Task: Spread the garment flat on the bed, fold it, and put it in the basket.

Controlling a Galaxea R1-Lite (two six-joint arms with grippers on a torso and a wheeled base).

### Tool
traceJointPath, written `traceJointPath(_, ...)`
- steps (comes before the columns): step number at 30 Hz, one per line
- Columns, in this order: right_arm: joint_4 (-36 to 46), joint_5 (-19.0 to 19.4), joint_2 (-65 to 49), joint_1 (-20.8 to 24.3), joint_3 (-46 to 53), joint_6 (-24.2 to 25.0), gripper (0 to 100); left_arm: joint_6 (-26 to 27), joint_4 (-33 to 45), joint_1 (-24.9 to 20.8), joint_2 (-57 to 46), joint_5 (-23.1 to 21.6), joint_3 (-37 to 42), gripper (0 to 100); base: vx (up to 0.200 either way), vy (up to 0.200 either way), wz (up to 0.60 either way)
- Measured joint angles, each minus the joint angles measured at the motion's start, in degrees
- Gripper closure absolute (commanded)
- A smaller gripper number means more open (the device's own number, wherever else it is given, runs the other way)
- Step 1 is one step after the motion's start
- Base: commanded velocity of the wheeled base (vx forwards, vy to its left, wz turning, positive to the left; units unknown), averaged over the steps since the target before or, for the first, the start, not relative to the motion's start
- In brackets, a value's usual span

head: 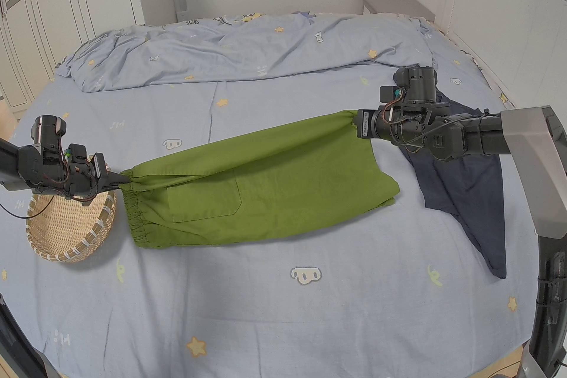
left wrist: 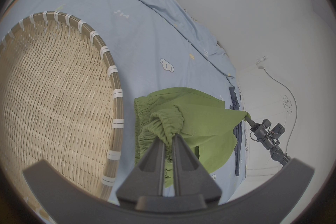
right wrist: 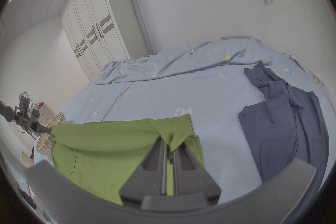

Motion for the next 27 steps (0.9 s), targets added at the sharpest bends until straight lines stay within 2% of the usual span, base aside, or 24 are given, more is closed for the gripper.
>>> traceJointPath(9, 0.0, -0.2, 0.8, -0.3, 0.1, 0.0, 100, 0.0, 0.0, -0.7, 1.7, 0.4, -2.0, 100, 0.000, 0.000, 0.00)
traceJointPath(15, 0.0, -2.3, 1.7, -0.2, 0.0, -0.1, 100, 0.0, 0.0, -1.2, 2.7, 0.4, -3.2, 100, 0.000, 0.000, 0.00)
traceJointPath(27, -0.1, -2.3, 2.3, -0.2, 0.1, 0.2, 100, 0.1, 0.0, -2.0, 4.9, 2.0, -5.1, 100, 0.000, 0.000, 0.00)
